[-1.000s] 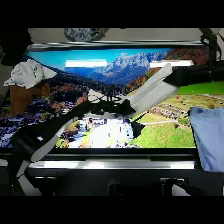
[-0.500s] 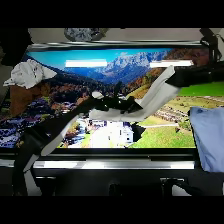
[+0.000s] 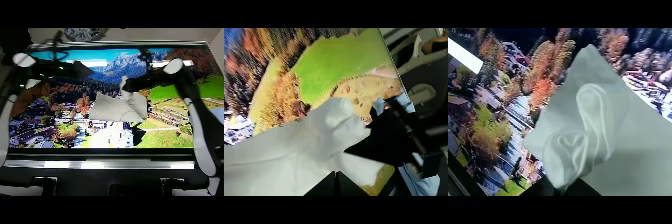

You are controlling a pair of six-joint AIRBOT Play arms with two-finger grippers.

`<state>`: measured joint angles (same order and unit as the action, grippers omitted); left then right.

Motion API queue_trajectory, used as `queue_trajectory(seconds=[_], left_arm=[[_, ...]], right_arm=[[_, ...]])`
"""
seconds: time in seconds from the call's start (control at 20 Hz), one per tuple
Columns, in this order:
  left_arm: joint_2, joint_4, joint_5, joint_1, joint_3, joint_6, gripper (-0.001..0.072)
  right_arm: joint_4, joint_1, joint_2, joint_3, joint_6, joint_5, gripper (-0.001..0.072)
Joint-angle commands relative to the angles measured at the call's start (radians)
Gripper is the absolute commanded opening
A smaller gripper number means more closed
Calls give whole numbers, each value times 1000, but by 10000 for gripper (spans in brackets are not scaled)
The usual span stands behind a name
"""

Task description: Fold the shirts.

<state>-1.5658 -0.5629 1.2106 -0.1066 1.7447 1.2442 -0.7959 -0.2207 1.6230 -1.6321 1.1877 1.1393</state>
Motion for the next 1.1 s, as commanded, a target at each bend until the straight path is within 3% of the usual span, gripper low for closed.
queue_trajectory(seconds=[0.0,0.1,0.15,0.25,0.4,0.75,0.8,0.9,1.05], left_arm=[[124,-32,32,141,1,13,32],[157,-33,33,158,1,12,32],[165,-33,36,157,1,12,32],[166,-33,57,150,1,12,32],[166,-34,84,149,1,12,33],[166,-172,89,152,1,12,33],[166,-172,89,151,1,12,33],[166,-172,87,151,1,12,33],[166,-172,87,151,1,13,33]], right_arm=[[115,-130,132,-1,18,-149,41],[134,-182,185,-1,58,-214,41],[135,-208,211,-1,72,-262,106],[134,-243,245,-1,92,-322,697],[74,-208,232,-1,64,-232,688],[-404,214,111,6,69,292,673],[-393,266,114,33,95,303,670],[-224,329,127,127,83,239,614],[-26,328,196,214,48,138,611]])
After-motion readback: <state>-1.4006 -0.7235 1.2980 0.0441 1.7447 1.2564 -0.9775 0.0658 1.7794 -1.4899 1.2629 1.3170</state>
